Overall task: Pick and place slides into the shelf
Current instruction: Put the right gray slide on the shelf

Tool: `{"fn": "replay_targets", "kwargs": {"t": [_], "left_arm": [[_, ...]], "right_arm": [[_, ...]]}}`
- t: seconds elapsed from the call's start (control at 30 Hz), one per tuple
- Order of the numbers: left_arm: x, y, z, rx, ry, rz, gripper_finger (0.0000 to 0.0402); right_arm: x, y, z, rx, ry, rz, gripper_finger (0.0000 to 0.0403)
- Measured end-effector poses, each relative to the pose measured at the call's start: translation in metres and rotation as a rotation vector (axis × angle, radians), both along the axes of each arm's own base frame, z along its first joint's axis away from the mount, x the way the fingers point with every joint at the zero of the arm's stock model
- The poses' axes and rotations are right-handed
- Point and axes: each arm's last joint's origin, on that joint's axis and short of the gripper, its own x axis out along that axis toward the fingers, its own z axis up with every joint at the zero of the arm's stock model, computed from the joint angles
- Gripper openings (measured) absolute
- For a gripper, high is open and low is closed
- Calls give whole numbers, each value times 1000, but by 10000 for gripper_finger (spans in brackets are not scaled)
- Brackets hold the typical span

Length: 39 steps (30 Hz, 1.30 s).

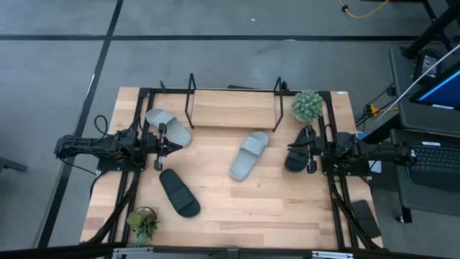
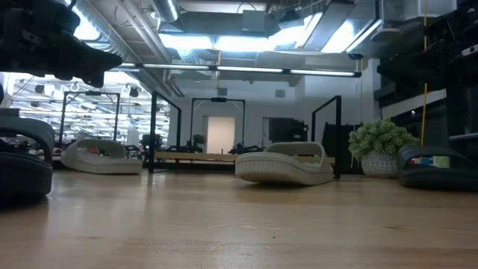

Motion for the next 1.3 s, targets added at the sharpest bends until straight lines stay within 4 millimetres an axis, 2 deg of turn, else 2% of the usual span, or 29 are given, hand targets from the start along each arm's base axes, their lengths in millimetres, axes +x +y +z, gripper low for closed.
{"fn": "replay_targets", "kwargs": {"t": [0.2, 0.43, 0.53, 0.8, 0.97, 1.1, 1.3], "left_arm": [[0, 1, 0, -3, -1, 32, 0], [0, 2, 1, -50, -7, 55, 0], [0, 1, 1, -52, -6, 48, 0], [0, 1, 1, -1, -2, 46, 0], [0, 2, 3, 23, -26, 56, 0], [-2, 2, 13, -10, -64, 63, 0], [-7, 2, 33, -38, -115, 80, 0]], "right_arm": [[0, 0, 0, 82, -2, 1, 52], [0, 0, -1, 72, 7, 1, 8], [0, 0, -1, 70, 10, 1, 7], [0, -1, 1, 194, -8, -23, 4], [-2, -2, 15, 206, -19, -49, 3], [-2, -2, 35, 157, -17, -51, 2], [6, -3, 51, 112, 62, -101, 2]]}}
